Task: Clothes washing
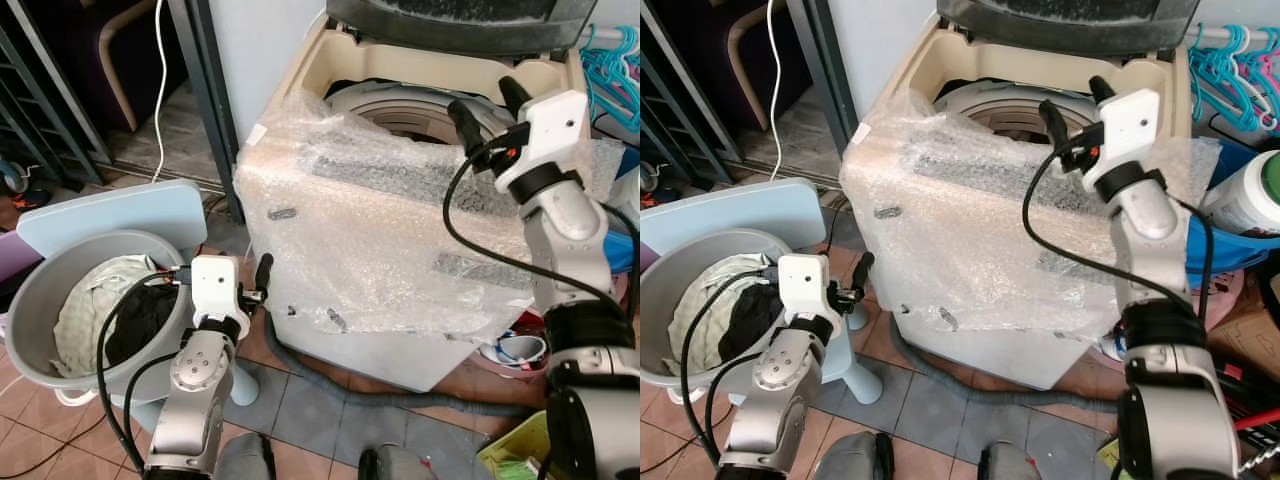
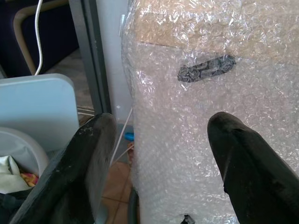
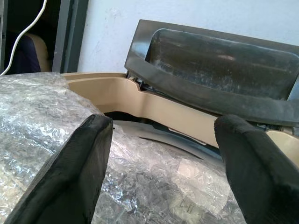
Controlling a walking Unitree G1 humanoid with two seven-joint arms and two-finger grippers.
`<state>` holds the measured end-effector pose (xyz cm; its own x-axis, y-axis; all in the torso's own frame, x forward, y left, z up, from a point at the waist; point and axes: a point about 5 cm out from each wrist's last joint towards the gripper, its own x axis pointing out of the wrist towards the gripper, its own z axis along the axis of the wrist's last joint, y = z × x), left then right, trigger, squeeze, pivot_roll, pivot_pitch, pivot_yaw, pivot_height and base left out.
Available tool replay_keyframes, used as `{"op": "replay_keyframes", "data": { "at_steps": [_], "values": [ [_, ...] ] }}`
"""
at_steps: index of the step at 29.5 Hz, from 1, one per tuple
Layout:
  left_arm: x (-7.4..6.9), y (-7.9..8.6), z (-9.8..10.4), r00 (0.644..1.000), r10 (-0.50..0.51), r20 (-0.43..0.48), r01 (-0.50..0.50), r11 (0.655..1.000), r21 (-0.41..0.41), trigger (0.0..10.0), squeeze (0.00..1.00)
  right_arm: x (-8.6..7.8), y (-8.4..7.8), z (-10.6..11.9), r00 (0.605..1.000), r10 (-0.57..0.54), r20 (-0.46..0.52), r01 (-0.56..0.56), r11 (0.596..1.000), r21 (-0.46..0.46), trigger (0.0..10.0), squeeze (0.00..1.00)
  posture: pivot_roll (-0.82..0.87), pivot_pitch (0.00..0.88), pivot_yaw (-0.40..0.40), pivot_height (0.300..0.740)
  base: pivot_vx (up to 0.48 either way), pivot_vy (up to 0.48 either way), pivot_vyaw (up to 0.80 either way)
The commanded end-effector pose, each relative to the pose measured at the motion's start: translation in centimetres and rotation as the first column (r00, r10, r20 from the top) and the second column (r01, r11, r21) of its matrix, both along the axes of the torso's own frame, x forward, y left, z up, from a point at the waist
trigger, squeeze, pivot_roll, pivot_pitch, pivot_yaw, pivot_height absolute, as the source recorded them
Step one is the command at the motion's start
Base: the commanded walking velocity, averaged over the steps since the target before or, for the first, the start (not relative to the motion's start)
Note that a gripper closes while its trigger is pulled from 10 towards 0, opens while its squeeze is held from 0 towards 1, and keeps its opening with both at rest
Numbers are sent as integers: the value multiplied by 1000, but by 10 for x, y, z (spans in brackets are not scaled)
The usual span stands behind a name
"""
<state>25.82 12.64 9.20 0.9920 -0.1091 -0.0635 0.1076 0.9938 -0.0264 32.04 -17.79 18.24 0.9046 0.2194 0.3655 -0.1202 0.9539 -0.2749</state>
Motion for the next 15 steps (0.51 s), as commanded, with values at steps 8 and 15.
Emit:
{"op": "replay_keyframes", "data": {
  "at_steps": [8, 15],
  "values": [
    [-2, -4, 12, 998, -24, 62, 21, 999, 43, 10000, 0, -36, 43, 16, 994, 37, 101, -37, 999, 1, 10000, 1000, -14, 108, 28, 740, 0, 0, 0],
    [-2, -6, 15, 997, -42, 66, 39, 998, 46, 10000, 0, -50, 46, -4, 999, 35, -1, -35, 999, -10, 10000, 1000, -16, 122, 38, 740, 0, 152, 0]
  ]
}}
